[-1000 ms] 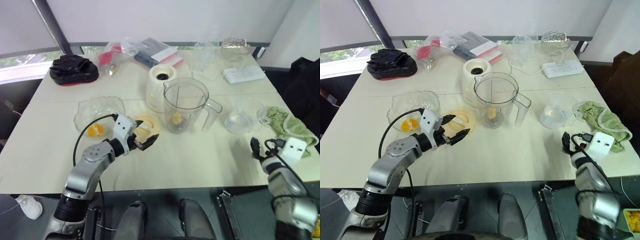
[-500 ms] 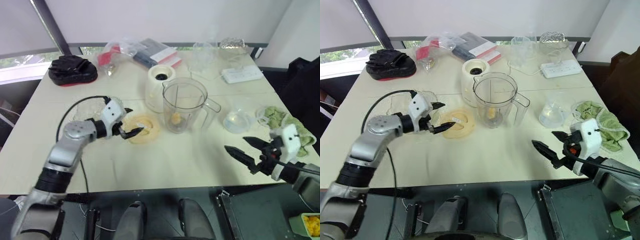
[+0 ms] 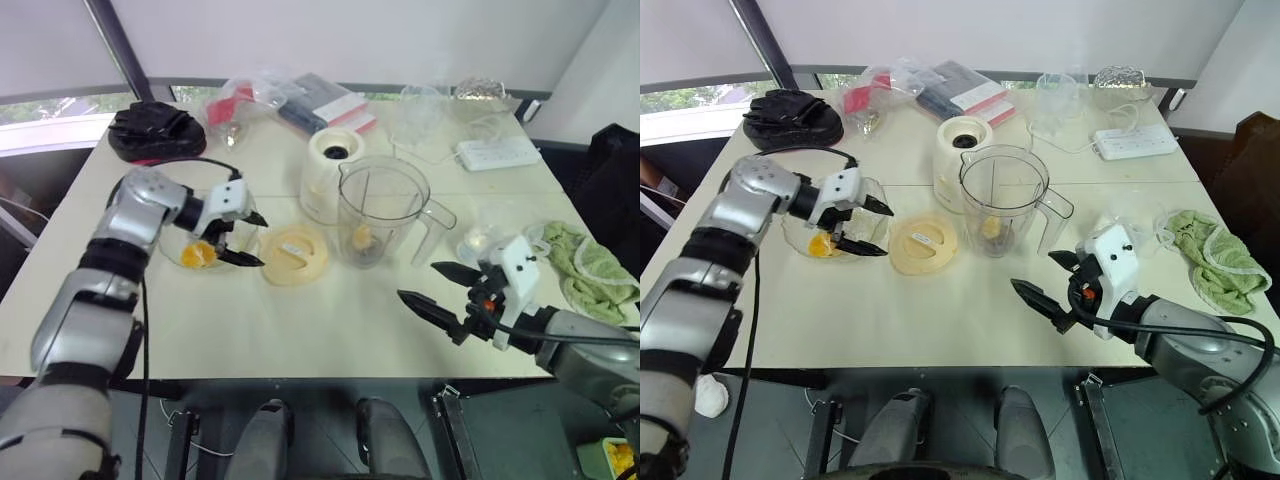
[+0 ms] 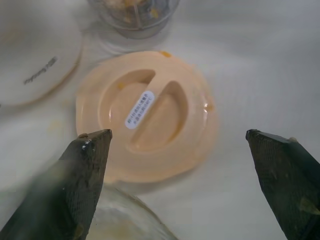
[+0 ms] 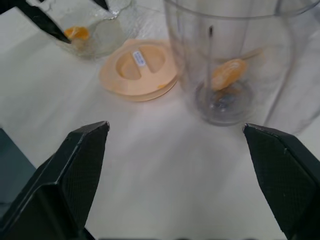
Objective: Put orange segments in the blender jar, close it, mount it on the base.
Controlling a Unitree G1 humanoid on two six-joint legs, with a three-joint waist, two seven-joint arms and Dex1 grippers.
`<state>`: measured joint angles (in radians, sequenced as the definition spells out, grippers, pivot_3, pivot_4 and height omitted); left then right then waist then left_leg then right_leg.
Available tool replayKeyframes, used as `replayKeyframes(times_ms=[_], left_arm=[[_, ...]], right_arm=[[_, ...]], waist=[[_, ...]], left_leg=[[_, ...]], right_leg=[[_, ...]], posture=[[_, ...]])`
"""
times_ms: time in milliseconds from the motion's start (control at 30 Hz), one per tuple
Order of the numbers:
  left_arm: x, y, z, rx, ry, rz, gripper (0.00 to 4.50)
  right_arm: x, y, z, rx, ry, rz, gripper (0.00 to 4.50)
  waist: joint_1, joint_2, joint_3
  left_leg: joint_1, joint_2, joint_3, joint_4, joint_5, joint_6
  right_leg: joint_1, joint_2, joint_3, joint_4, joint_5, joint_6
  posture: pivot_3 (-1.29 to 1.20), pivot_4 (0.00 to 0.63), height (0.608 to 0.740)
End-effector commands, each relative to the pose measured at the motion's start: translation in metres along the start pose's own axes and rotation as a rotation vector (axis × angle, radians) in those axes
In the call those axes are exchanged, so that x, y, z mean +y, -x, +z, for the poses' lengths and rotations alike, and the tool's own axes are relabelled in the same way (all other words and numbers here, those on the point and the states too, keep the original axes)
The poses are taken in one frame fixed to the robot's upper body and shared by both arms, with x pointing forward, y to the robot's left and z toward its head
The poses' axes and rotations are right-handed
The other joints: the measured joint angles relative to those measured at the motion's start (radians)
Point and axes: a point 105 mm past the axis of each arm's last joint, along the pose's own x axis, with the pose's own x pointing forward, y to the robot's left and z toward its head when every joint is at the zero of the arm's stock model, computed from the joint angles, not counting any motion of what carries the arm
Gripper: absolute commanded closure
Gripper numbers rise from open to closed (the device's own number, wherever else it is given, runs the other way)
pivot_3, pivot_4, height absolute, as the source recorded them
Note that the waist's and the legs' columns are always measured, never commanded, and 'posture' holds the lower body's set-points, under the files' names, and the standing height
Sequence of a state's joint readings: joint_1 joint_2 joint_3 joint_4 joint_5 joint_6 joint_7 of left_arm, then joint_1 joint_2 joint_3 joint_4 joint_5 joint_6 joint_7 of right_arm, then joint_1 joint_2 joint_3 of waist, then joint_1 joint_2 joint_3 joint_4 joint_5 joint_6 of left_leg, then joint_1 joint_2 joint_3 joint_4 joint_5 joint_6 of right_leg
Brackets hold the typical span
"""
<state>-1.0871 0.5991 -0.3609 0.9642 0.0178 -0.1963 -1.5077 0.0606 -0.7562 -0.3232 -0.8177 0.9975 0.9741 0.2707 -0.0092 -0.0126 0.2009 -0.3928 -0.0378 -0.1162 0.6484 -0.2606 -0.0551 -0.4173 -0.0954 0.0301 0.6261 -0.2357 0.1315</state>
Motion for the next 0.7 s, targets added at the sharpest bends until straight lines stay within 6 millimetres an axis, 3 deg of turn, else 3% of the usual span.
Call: replayKeyframes(times_ms=[33,467,700], left_arm=[[0.007,-0.009,0.000,0.074,-0.086,-0.004,0.00],[0.021,-0.051,0.006,0.266,-0.182,0.011,0.00],[0.021,-0.063,-0.003,0.404,-0.182,0.001,0.00]], right_arm=[[0.009,0.005,0.010,-0.058,0.035,-0.017,0.05],[0.005,0.013,0.010,-0.069,0.042,-0.102,0.05],[0.001,0.015,0.015,-0.053,0.064,-0.092,0.05]], waist=[[-0.005,0.000,0.000],[-0.003,-0.002,0.001],[-0.004,-0.002,0.001]], left_leg=[[0.000,0.000,0.000,0.000,-0.001,0.001],[0.000,0.000,0.000,0.001,-0.002,0.003],[0.000,0.000,0.000,0.001,-0.002,0.003]], right_leg=[[0.000,0.000,0.000,0.000,0.000,0.000],[-0.002,0.000,0.000,0.003,0.000,0.001],[-0.002,0.000,0.000,0.004,0.000,0.001]], posture=[[0.00,0.150,0.740],[0.00,0.150,0.740],[0.00,0.150,0.740]])
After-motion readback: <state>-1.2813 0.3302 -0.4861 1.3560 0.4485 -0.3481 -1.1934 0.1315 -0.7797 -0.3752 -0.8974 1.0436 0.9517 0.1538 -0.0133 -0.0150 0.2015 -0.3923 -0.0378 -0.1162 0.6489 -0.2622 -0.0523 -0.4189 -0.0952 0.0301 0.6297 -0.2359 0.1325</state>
